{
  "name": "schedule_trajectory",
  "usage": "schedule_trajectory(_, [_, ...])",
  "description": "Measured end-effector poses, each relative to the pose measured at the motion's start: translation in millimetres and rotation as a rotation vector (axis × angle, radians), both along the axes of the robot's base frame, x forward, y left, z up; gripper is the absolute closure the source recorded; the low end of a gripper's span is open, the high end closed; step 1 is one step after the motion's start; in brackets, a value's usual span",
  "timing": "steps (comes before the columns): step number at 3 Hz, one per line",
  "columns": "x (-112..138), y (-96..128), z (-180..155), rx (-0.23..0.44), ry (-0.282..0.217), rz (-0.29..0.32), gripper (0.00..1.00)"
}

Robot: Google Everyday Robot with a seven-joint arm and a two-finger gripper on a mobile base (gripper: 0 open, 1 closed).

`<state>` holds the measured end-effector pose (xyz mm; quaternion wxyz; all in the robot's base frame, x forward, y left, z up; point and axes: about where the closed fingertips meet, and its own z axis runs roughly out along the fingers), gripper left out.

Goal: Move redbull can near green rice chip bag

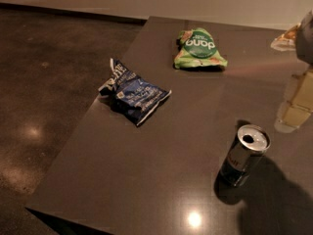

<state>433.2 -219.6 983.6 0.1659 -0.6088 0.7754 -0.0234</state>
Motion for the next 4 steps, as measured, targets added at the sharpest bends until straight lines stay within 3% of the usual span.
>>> schedule_trajectory(2, [-43, 11, 10, 0.107, 0.061, 0.078, 0.0])
schedule_trajectory(4, [-80, 47, -16, 0.232, 0.134, 0.136, 0.0])
